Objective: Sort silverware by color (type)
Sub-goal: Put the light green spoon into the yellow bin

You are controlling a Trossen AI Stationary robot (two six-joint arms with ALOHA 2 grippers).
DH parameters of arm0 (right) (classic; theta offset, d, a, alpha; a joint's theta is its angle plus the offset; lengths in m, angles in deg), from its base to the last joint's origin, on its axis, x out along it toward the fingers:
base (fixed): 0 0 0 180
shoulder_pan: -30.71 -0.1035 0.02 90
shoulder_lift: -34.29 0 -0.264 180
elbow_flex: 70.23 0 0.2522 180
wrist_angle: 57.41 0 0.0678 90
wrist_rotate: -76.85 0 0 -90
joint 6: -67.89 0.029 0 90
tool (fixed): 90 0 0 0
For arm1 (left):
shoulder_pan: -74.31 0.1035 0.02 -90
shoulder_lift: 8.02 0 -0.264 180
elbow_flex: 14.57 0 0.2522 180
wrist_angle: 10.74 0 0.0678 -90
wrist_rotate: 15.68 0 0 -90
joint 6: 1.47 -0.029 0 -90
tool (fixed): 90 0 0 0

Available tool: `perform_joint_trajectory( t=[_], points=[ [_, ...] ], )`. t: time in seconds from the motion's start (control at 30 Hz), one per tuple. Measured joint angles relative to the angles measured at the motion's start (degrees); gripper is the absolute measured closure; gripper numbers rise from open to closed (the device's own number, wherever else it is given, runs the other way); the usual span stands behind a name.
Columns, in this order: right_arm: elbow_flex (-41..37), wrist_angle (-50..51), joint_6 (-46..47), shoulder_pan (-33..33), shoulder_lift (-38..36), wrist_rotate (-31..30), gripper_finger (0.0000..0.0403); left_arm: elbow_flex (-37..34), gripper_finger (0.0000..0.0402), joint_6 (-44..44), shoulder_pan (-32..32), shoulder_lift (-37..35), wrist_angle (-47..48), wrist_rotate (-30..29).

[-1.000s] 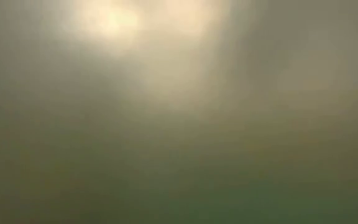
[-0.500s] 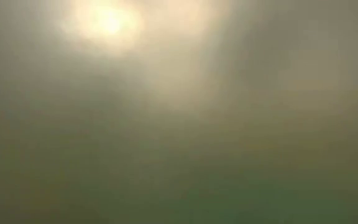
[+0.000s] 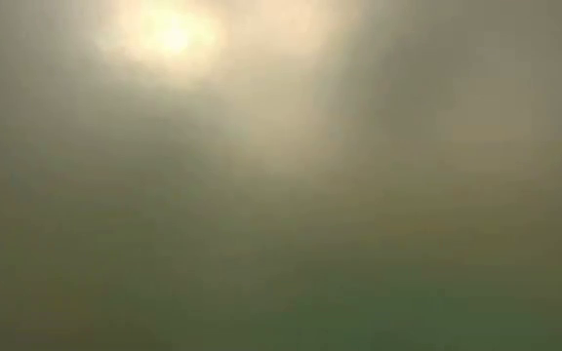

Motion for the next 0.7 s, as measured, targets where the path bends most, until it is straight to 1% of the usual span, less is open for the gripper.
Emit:
perform_joint_trajectory(
  t=[0.3, 0.37, 0.47, 0.7],
  points=[
    [-0.01, 0.00, 0.00, 0.00, 0.00, 0.19, 0.0278, 1.11, 0.0287, 0.03, -0.13, -3.09, 2.76, -0.01],
    [-0.01, 0.00, 0.01, 0.00, 0.00, 0.19, 0.0277, 1.11, 0.0287, 0.31, -0.22, -3.61, 3.22, 1.38],
    [-0.01, 0.00, 0.00, 0.00, 0.00, 0.21, 0.0280, 1.07, 0.0287, 0.50, -0.89, -3.59, 3.94, 4.08],
    [-0.01, -0.01, -0.02, 0.00, 0.00, 1.24, 0.0280, 0.98, 0.0287, 0.48, -2.78, -2.16, 3.76, 4.35]
  ],
)
